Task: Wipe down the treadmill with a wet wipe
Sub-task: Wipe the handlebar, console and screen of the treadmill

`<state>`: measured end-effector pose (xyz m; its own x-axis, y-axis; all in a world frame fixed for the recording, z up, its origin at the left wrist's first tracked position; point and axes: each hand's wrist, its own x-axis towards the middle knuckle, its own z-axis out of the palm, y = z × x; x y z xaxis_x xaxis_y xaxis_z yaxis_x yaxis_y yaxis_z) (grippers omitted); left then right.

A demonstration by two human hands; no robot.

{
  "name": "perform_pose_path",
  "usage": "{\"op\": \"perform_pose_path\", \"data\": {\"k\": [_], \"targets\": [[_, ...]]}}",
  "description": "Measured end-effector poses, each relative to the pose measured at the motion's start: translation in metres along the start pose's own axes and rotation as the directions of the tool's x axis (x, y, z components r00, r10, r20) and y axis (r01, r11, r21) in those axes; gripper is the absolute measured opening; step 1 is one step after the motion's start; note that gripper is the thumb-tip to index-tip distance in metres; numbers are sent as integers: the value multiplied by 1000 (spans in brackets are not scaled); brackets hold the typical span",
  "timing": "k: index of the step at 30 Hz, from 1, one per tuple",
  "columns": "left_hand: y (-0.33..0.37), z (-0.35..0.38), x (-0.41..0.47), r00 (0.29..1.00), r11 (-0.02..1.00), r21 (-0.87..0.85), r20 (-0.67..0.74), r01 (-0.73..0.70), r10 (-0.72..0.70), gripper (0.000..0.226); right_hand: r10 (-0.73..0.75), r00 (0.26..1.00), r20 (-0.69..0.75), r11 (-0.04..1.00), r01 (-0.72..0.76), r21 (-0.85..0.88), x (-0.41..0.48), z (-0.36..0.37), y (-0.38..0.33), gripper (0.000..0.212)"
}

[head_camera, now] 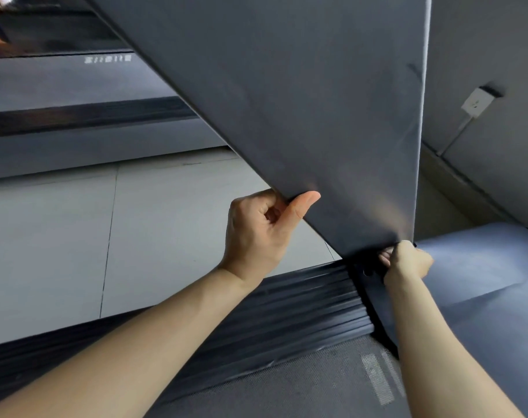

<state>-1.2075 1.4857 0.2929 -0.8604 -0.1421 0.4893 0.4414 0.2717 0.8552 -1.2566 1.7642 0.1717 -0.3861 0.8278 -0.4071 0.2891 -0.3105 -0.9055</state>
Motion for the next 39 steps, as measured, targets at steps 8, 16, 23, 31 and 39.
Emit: {"op": "perform_pose_path", "data": {"k": [8,16,23,31,39], "targets": [[-4,2,1,999,999,-34,8,-42,42,68,-206,969,134,869,118,481,-131,4,-47,27],[-3,0,0,999,999,-22,24,-41,41,71,-388,915,114,833,295,468,-125,6,-38,23],[2,-4,0,999,999,-35,48,15,-13,71,-138,975,176,990,134,35,-23,-6,25,3],[1,-4,-1,999,998,-58,49,16,-13,71,86,962,260,995,-71,-66,-75,13,47,12],[1,-6,0,996,997,-74,86,27,-20,74,67,981,184,972,-105,208,-103,13,49,24]]}}
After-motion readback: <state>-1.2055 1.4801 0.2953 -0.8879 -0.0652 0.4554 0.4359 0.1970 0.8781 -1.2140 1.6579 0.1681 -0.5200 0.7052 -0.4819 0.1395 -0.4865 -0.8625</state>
